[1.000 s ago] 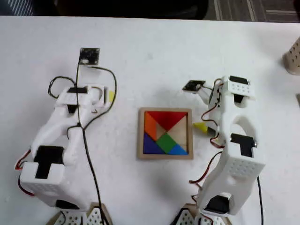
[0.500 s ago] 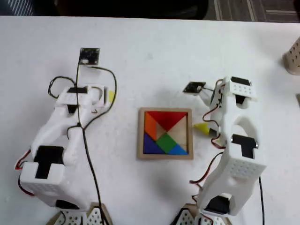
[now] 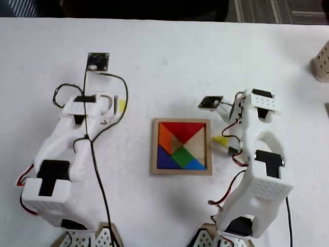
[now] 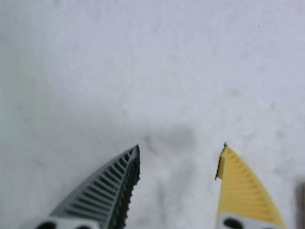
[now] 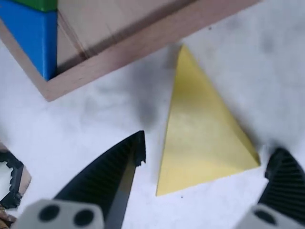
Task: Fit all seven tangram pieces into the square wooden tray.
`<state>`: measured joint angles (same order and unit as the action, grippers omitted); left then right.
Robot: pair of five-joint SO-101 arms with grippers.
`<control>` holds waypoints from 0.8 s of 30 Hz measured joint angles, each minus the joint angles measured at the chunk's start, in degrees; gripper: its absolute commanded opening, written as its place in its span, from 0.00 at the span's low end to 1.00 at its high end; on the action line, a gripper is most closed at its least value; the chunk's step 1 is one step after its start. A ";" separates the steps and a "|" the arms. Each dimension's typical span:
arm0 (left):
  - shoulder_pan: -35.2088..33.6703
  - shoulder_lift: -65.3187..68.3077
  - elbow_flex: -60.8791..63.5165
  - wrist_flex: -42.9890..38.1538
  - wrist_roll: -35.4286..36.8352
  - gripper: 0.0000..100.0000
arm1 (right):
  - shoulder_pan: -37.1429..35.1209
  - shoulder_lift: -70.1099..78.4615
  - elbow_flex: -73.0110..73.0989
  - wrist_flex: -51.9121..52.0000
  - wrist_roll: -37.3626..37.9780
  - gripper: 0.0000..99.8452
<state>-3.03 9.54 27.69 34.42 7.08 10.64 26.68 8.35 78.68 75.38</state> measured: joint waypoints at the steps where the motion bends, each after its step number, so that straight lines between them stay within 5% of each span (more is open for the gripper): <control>1: 0.00 0.00 0.00 0.00 0.00 0.29 | 0.26 0.00 0.00 -0.79 0.18 0.40; 9: 0.00 0.00 0.00 0.00 0.00 0.29 | 1.58 -0.53 3.25 -8.88 2.99 0.40; 17: 0.00 0.00 0.00 0.00 0.00 0.29 | 1.93 -4.31 8.70 -15.30 3.69 0.22; 24: 0.00 0.00 0.00 0.00 0.00 0.29 | 2.29 -4.66 8.18 -15.91 3.69 0.34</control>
<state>-3.03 9.54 27.69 34.42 7.08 12.92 22.02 16.53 62.77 79.08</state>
